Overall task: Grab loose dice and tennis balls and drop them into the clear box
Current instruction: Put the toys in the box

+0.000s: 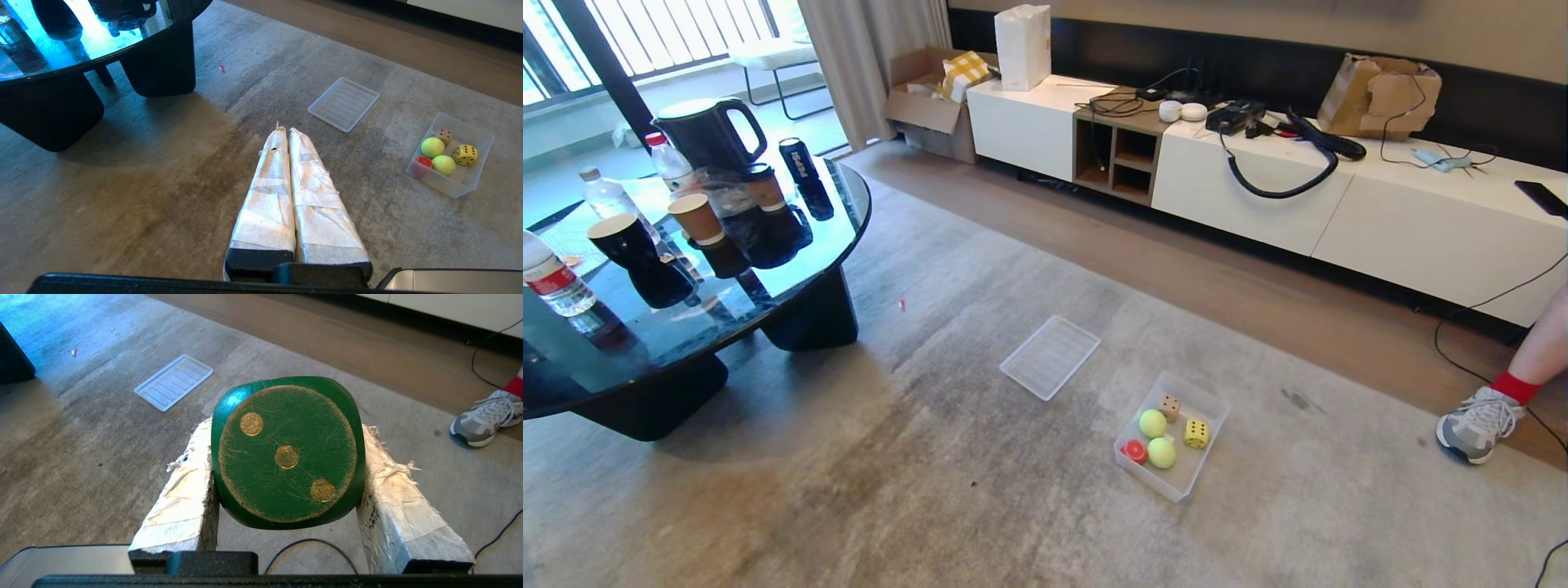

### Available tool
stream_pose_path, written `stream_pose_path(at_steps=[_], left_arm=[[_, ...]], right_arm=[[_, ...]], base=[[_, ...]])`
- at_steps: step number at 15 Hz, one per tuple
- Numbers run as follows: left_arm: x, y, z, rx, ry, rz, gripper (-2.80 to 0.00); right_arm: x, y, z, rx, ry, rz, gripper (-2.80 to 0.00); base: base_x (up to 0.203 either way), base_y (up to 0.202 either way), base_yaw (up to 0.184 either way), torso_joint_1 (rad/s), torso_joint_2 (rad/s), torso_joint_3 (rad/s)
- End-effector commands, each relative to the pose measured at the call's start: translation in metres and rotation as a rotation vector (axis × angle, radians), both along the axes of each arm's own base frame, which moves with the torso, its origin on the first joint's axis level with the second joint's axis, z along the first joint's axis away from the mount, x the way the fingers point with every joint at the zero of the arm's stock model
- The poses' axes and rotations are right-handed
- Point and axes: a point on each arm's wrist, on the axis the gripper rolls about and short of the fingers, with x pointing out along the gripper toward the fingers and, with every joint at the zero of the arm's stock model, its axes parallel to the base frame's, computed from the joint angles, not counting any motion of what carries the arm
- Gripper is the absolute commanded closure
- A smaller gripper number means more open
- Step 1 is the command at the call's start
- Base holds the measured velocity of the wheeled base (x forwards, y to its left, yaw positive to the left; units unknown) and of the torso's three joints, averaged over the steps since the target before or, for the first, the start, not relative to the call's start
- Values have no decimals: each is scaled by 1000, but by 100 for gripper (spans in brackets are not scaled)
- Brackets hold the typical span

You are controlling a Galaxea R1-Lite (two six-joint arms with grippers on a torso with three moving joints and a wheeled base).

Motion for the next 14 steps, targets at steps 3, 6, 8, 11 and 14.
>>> stream_pose_path(at_steps=[3, 6, 8, 11, 14], left_arm=[[0, 0, 0, 0, 0, 0, 0], [0, 0, 0, -1, 0, 0, 0], [0, 0, 0, -1, 0, 0, 0], [0, 0, 0, -1, 0, 0, 0], [0, 0, 0, -1, 0, 0, 0]], right_arm=[[0, 0, 0, 0, 0, 0, 0], [0, 0, 0, 0, 1, 0, 0], [0, 0, 0, 0, 1, 0, 0], [0, 0, 0, 0, 1, 0, 0], [0, 0, 0, 0, 1, 0, 0]], base=[[0, 0, 0, 4, 2, -198], [0, 0, 0, 2, 3, -198], [0, 0, 0, 0, -1, -200], [0, 0, 0, 1, 1, -195], [0, 0, 0, 2, -1, -198]])
